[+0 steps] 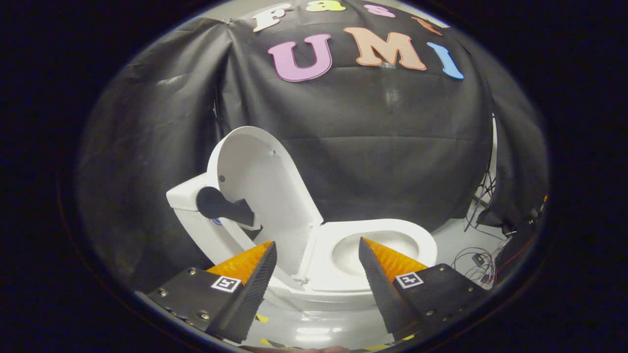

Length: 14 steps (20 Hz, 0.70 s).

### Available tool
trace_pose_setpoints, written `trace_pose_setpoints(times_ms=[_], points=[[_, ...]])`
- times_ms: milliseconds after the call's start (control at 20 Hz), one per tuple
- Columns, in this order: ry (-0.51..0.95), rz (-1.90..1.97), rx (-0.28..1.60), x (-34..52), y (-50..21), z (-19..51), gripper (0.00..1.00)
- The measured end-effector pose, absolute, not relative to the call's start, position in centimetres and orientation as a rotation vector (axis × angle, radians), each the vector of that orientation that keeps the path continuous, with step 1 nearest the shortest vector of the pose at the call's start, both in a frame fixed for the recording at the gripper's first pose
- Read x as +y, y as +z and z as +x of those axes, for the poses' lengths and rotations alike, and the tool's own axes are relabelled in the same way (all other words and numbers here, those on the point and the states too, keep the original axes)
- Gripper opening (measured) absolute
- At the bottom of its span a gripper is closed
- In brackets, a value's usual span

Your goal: Open the toilet lid.

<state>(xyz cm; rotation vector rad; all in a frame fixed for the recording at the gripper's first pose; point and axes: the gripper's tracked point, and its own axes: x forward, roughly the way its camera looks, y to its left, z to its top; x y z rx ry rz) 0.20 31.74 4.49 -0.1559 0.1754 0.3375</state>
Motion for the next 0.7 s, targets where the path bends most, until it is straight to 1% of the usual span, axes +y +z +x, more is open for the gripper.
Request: trace_pose_setpoints(times_ms=[250, 500, 700], points=[[0.31, -0.128, 0.104, 27.6, 5.4, 2.1, 0.99], [0.297, -0.057, 0.024, 24.5, 6.6, 2.5, 0.99], [0.25, -0.044, 0.029, 20.9, 6.4, 2.9, 0.99]])
